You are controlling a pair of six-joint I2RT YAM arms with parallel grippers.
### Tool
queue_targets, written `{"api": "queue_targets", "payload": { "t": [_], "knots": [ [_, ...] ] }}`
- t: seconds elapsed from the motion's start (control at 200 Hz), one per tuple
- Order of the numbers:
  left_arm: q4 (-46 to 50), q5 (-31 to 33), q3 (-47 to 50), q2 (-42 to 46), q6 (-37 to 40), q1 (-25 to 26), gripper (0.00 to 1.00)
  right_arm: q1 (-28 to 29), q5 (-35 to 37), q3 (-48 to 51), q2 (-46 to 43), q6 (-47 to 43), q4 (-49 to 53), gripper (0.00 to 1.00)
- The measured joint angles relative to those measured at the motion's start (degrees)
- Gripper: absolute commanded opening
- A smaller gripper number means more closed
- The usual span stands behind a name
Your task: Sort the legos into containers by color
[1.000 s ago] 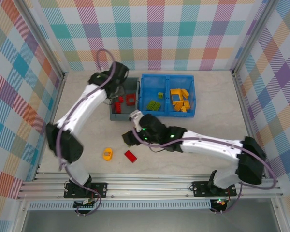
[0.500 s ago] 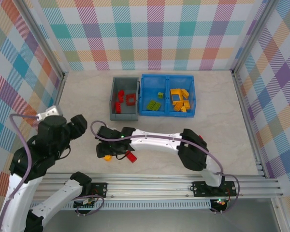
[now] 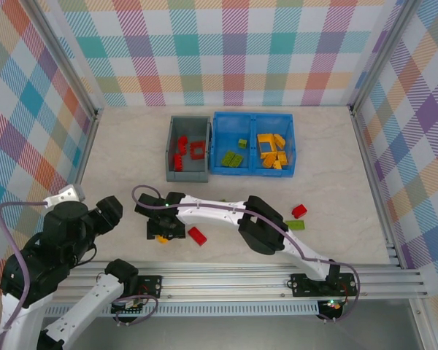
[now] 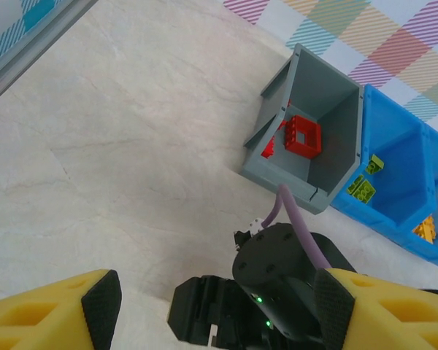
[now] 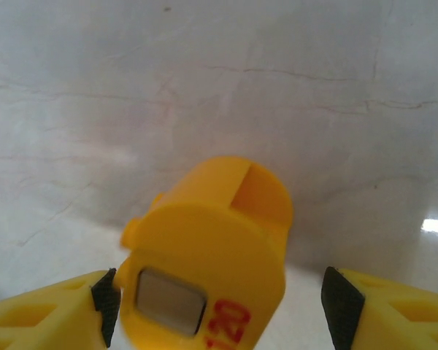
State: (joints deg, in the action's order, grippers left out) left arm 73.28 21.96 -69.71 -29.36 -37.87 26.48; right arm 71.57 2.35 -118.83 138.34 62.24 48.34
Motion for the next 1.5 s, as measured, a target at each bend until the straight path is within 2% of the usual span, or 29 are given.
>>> {"api": "queue_targets", "payload": {
  "t": [0.19, 0.4, 0.485, 0.645, 0.815, 0.99, 1.085, 1.195, 1.305, 1.41, 1.5],
  "knots": [
    [0.7, -0.4, 0.5, 0.2, -0.3, 0.0, 0.72, -0.3, 0.2, -2.5, 1.0, 0.1, 0.8, 0.63],
    [0.9, -1.4, 1.3, 0.2, -0.3, 0.0, 0.72, -0.3, 1.2, -3.1, 1.8, -0.3, 0.8, 0.37],
    [1.0, -1.9, 1.5, 0.2, -0.3, 0.0, 0.72, -0.3, 2.2, -3.0, 1.6, -0.9, 0.8, 0.30],
    [-0.1, -5.0, 1.6, 0.0, 0.0, 0.0, 0.72, -0.5, 6.3, 4.5, -4.3, -2.6, -0.1, 0.30],
    [-5.3, -13.7, 1.6, -3.3, 0.2, 0.0, 0.72, -3.1, 11.0, 15.3, -20.6, -4.9, -1.5, 0.30],
    [-16.2, -26.0, 1.0, -13.2, -0.9, 0.6, 0.72, -13.7, 13.8, 24.5, -39.8, -8.9, -3.9, 0.30],
    [-22.6, -28.0, 0.3, -20.1, -2.2, 5.6, 0.72, -21.4, 14.3, 29.9, -47.0, -11.8, -4.4, 0.31],
    [-27.3, -25.5, -3.3, -29.6, -2.5, 15.6, 0.70, -31.4, 12.9, 36.0, -52.0, -16.4, -4.6, 0.32],
    [-33.5, -21.8, -5.8, -39.7, -3.1, 23.5, 0.69, -42.1, 7.9, 41.3, -53.7, -21.9, -5.9, 0.33],
    [-37.1, -18.0, -6.0, -47.6, -4.2, 27.7, 0.68, -51.7, 1.4, 43.8, -52.0, -27.1, -7.5, 0.32],
    [-38.9, -14.5, -6.0, -52.7, -5.0, 30.0, 0.68, -56.9, -4.6, 43.6, -47.8, -30.3, -9.8, 0.30]
  ]
}}
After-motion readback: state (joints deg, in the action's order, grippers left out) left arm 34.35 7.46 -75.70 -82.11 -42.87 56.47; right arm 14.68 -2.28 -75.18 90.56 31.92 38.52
